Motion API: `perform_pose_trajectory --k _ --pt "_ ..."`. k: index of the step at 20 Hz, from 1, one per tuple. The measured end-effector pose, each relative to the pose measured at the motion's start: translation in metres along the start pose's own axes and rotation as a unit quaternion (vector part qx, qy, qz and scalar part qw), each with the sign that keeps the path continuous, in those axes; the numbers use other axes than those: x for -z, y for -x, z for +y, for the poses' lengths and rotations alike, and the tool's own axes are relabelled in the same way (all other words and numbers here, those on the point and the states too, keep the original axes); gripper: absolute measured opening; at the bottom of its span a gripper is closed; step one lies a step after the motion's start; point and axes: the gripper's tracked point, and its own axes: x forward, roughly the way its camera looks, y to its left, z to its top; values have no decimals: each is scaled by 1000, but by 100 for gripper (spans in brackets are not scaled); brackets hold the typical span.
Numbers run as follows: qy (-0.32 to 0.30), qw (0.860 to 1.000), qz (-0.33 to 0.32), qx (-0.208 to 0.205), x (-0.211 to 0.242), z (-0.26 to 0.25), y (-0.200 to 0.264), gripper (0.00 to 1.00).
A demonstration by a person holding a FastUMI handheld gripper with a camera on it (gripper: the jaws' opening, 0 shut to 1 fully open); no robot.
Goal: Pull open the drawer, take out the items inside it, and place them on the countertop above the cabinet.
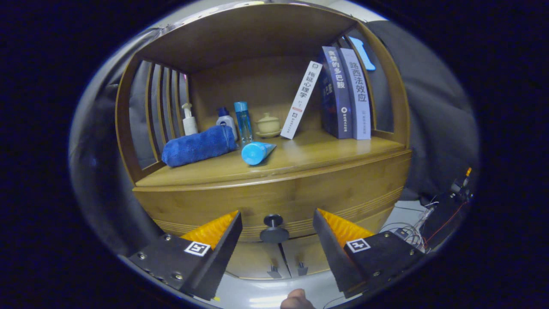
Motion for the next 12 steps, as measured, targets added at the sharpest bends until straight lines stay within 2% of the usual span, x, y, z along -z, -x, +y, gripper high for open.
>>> perform_pose_trajectory --k 8,12 --pt "10 998 -63 -18 -61 6 113 99" --pt "-23 993 -119 -7 -94 11 191 99"
